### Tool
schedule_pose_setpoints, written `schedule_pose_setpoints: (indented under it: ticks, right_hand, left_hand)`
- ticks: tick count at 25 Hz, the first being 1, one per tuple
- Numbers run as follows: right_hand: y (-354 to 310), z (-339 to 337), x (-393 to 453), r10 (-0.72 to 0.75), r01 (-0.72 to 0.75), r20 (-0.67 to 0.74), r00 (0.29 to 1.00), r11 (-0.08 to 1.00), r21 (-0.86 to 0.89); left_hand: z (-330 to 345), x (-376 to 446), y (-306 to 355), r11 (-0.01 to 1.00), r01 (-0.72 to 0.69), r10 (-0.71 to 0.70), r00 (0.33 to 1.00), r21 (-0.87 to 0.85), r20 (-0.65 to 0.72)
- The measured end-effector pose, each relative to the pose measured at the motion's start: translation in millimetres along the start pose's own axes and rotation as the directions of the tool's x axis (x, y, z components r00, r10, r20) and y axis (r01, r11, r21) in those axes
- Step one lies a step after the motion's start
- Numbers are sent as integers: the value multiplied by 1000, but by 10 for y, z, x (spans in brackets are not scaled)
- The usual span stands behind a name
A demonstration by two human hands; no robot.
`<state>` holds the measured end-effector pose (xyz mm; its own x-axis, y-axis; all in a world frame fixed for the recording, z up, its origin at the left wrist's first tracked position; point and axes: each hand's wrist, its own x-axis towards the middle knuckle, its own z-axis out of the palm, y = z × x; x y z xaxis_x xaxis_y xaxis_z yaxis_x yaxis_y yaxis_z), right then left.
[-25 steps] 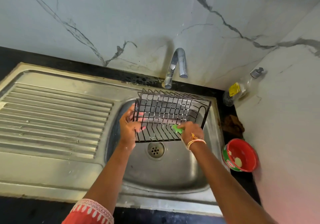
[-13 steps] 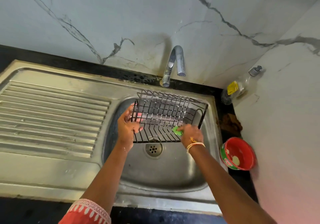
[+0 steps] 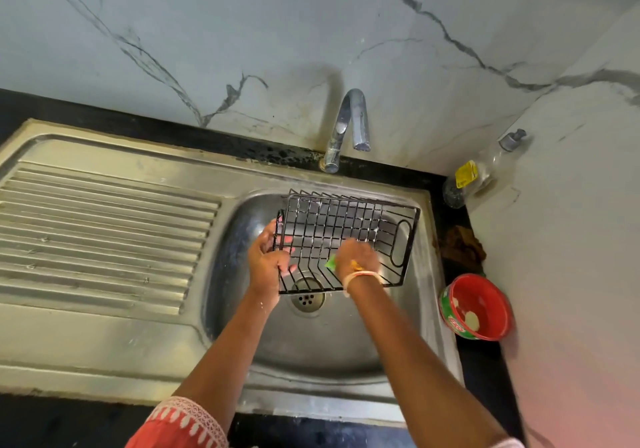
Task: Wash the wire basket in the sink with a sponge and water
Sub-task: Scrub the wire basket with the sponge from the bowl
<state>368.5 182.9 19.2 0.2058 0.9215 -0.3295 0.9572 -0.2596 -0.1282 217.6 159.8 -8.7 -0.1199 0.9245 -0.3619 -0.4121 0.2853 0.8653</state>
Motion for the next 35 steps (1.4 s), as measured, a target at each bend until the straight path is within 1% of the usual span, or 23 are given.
schedule_pose_setpoints:
  ticks: [2,3,4,5,6,7,9,11,13,15,18,19,21,23,25,27,28,32,33,35]
  right_hand:
    - [-404,111,-193,-96,96,-3,995,994,42]
    - [-528,181,-290,-171,170,6,985,981,95]
    - [-543,248,-329,-216,209,21,976,961,184]
    - [-478,261,-313,-211,188,46,976,935,300]
    - [-367,246,-252,-178,137,74,981,912,387]
    - [-254,207,-185,-143,100,76,987,908,408]
    - [-26,140,-47,-47,37,26,999,948,316]
    - [145,66,33,50,-47,-11,999,986,159]
    - [286,9,51,74,-74,3,997,997,8]
    - [258,21,6,10,-7,74,997,999,-40]
    - [-7,130,-177,-194,200,101,976,978,-55]
    - [-50,141,-207,-241,243,105,965,970,-11]
    - [15,131,-143,-245,222,109,963,956,190]
    - [142,73,-68,-201,186,8,980,918,350]
    - [176,-3,-26,-201,211,-69,977,877,432]
    - [94,-62,-16,-223,214,-50,974,820,531]
    - [45,-74,-22,-208,201,-53,977,797,570]
    - [21,-82,-58,-73,108,-81,994,756,646]
    - [85,-112,-106,-16,74,-89,996,707,703]
    - [430,-231,-158,128,4,-87,988,539,843]
  left_hand:
    - [-5,29,-26,1000,-11,12,999,-14,34]
    - [-44,52,-35,999,-7,8,999,-32,41]
    - [-103,83,-44,999,7,-5,999,-43,32]
    - [-162,88,-41,998,35,-34,999,-44,13]
    - [-204,78,-38,997,62,-62,998,-43,-8]
    - [-214,59,-25,995,81,-82,996,-58,-21]
    - [-186,28,-4,993,105,-106,994,-56,-26]
    - [-153,53,25,993,102,-104,994,-65,-28]
    - [-144,54,37,993,98,-100,994,-58,-33]
    - [-146,31,66,994,95,-97,995,-56,-37]
    - [-114,-8,102,994,55,-61,997,-97,-54]
    - [-113,-10,111,993,51,-58,997,-108,-59]
    - [-143,2,117,993,65,-72,994,-101,-76]
    - [-180,4,138,992,85,-94,991,-97,-93]
    - [-173,-2,170,991,92,-102,990,-101,-96]
    - [-145,-15,203,994,69,-77,993,-89,-90]
    - [-124,-28,213,995,57,-64,994,-86,-86]
    - [-138,-19,226,996,42,-48,996,-78,-74]
    - [-156,-6,210,995,56,-63,995,-88,-77]
    - [-143,-17,144,986,111,-119,991,-121,-58]
